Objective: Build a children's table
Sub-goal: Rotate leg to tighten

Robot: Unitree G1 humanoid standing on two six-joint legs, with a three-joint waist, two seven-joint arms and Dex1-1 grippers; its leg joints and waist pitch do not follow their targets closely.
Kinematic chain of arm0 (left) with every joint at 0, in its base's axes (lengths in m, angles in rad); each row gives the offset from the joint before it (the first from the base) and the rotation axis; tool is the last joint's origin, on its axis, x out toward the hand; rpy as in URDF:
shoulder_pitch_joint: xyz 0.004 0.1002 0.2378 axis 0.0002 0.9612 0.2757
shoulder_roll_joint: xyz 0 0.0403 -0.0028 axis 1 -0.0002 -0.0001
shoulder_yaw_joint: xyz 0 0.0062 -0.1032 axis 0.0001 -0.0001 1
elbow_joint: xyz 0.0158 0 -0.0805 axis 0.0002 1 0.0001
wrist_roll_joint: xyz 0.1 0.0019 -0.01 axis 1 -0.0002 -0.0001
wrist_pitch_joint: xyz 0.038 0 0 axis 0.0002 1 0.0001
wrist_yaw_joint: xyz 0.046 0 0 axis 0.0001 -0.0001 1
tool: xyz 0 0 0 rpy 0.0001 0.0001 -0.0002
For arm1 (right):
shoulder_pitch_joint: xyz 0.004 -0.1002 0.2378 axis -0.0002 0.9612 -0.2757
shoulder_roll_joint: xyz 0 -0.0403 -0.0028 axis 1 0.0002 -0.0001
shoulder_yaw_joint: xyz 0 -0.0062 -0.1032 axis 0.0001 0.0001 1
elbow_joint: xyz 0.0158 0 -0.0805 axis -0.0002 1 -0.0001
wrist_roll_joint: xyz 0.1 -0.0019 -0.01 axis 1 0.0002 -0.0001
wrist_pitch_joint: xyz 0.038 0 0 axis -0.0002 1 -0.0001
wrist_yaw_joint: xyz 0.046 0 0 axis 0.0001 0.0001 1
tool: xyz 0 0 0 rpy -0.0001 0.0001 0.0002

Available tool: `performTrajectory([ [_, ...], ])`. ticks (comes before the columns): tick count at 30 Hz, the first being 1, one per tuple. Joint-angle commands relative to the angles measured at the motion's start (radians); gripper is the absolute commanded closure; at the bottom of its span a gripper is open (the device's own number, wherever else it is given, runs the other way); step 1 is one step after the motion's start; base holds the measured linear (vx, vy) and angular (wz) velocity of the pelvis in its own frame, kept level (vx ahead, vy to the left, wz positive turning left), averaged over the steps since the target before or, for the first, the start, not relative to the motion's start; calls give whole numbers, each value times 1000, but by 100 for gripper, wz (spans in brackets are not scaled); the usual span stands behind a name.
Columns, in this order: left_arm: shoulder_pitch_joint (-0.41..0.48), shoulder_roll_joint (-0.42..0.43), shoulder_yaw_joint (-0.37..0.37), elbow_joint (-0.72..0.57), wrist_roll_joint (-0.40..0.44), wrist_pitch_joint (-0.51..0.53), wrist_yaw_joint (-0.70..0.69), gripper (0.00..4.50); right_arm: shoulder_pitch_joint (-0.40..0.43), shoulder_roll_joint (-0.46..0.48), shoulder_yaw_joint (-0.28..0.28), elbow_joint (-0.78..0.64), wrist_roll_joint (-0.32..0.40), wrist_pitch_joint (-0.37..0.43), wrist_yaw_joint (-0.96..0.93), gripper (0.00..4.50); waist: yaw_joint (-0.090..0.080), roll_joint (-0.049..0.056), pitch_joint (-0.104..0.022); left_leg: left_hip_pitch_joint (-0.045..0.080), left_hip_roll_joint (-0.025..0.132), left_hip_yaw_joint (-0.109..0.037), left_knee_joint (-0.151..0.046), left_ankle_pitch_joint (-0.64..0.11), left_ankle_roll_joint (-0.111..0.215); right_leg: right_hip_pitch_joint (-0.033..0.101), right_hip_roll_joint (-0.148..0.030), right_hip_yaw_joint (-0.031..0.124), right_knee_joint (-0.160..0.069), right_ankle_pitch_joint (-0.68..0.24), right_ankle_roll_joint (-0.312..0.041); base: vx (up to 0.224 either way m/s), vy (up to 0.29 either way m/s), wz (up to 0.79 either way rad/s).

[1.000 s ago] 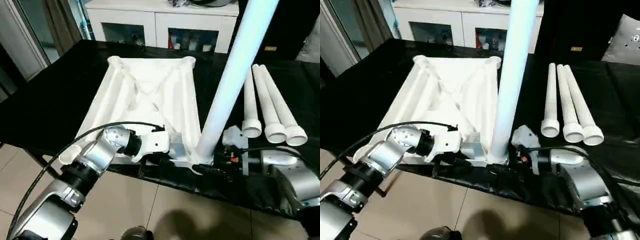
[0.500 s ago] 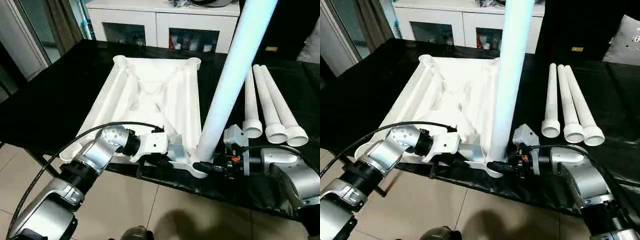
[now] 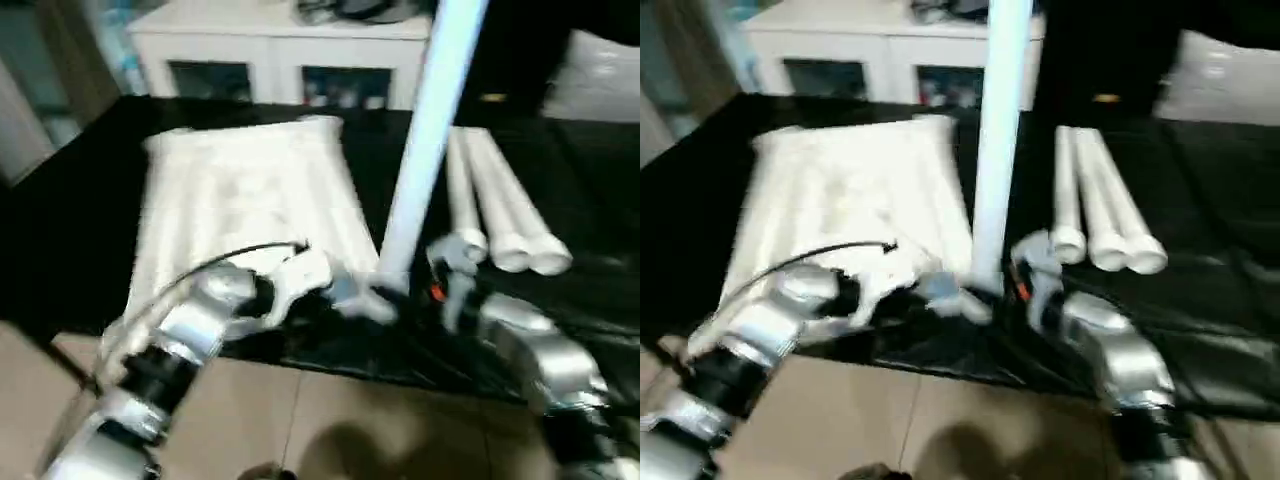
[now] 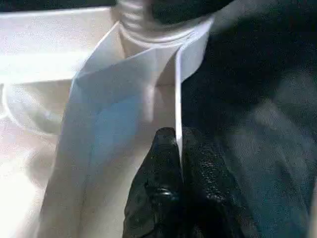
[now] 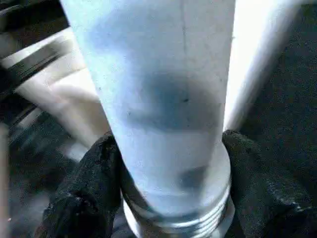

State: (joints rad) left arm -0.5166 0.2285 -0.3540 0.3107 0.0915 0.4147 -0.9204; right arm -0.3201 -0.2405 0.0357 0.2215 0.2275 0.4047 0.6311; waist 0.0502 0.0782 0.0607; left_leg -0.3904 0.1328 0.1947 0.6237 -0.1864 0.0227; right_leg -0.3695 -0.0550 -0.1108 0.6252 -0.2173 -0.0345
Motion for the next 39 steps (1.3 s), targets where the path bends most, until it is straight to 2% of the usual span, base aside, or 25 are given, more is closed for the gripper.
performTrajectory([
  [1,-19,-88,36,-136,-21,66,94,450,-24,80,-5,74,5,40,-130,182,2,-11,-59,22,121,-83,-87,-338,-33,30,-147,84,-114,-406,-141,0,0,0],
  [2,-24,-122,50,-137,-17,87,143,450,-37,100,-19,94,2,36,-176,182,-4,-14,-59,23,121,-81,-88,-331,-31,26,-144,84,-113,-366,-152,0,0,0],
  [3,-24,-122,50,-137,-17,87,143,450,-37,100,-19,94,2,36,-176,182,-4,-14,-61,23,117,-79,-85,-320,-26,28,-145,85,-112,-344,-158,0,0,0],
  [4,-27,-143,58,-140,-14,102,177,450,-45,114,-29,106,-2,34,-206,182,-5,-15,-61,17,115,-75,-84,-296,-12,32,-147,87,-111,-316,-163,0,0,0],
  [5,-27,-143,58,-140,-14,102,177,450,-45,114,-29,106,-2,34,-206,182,-3,-14,-63,15,114,-75,-82,-281,-4,33,-147,87,-110,-302,-163,0,0,0],
  [7,-36,-195,56,-140,6,120,255,450,-69,131,-28,147,-42,21,-265,182,-3,-16,-66,14,115,-71,-81,-234,16,34,-143,87,-104,-241,-171,0,0,0],
  [10,-37,-200,50,-145,17,121,277,450,-75,139,-27,155,-55,10,-268,182,2,-16,-74,8,114,-68,-74,-166,45,40,-143,85,-95,-156,-180,0,0,0],
  [11,-42,-192,50,-137,20,112,276,450,-74,138,-31,152,-52,2,-261,147,4,-14,-77,6,114,-67,-72,-138,63,39,-140,83,-89,-111,-184,0,0,0],
  [12,-42,-189,50,-136,20,111,275,450,-73,138,-33,150,-51,1,-260,127,4,-14,-78,5,115,-67,-71,-126,71,38,-140,83,-87,-90,-185,0,0,0],
  [13,-44,-178,50,-133,23,106,272,450,-70,136,-39,143,-48,-7,-258,110,7,-14,-79,3,116,-66,-69,-105,92,36,-139,81,-82,-49,-190,0,0,0],
  [16,-44,-145,53,-129,21,101,253,450,-53,121,-58,109,-25,-20,-236,91,13,-13,-76,5,117,-66,-70,-136,90,36,-142,82,-90,-92,-184,0,0,0],
  [17,-44,-138,53,-128,16,98,246,450,-47,113,-60,99,-17,-23,-224,70,14,-8,-75,8,120,-68,-74,-152,80,35,-140,80,-90,-114,-181,0,0,0],
  [19,-44,-122,54,-118,16,88,238,450,-32,89,-65,73,-2,-33,-185,65,15,-6,-73,13,126,-69,-80,-188,60,31,-137,82,-91,-133,-175,0,0,0],
  [21,-43,-96,53,-100,10,64,209,450,-6,40,-81,28,28,-42,-105,35,16,-10,-73,12,125,-69,-80,-196,55,33,-139,84,-91,-130,-176,0,0,0],
  [26,-44,-64,44,-81,2,28,155,450,19,-23,-84,-12,48,-51,-10,6,25,-10,-73,7,118,-66,-74,-173,69,36,-141,82,-92,-129,-173,0,0,0],
  [27,-45,-42,33,-69,0,4,124,450,34,-64,-80,-34,57,-59,50,6,28,-8,-74,9,118,-67,-73,-174,74,35,-141,81,-94,-139,-166,0,0,0],
  [28,-45,-42,33,-69,0,4,124,450,34,-64,-80,-34,57,-59,50,6,27,-10,-73,11,121,-65,-74,-179,77,35,-139,83,-96,-144,-162,0,0,0],
  [30,-46,31,-10,-29,-12,-107,-9,450,63,-200,-58,-86,79,-66,235,6,40,-14,-74,9,119,-64,-70,-168,88,37,-140,83,-96,-148,-145,0,0,0],
  [33,-46,46,-20,-23,-17,-137,-41,450,66,-225,-54,-95,87,-64,270,6,49,-12,-73,12,120,-64,-71,-171,93,32,-138,80,-98,-177,-142,0,0,0],
  [35,-45,93,-57,-20,-24,-192,-149,450,65,-287,-21,-117,88,-67,369,6,57,-12,-73,13,124,-66,-72,-177,93,32,-139,80,-99,-196,-140,0,0,0],
  [37,-50,116,-78,-12,-17,-225,-194,450,58,-309,4,-115,60,-96,394,6,63,-7,-75,22,132,-65,-75,-178,82,23,-136,81,-94,-169,-152,0,0,0],
  [39,-57,135,-98,-2,-11,-263,-238,450,49,-323,36,-115,39,-120,427,6,68,-11,-76,22,131,-64,-75,-179,74,23,-138,81,-88,-140,-169,0,0,0],
])
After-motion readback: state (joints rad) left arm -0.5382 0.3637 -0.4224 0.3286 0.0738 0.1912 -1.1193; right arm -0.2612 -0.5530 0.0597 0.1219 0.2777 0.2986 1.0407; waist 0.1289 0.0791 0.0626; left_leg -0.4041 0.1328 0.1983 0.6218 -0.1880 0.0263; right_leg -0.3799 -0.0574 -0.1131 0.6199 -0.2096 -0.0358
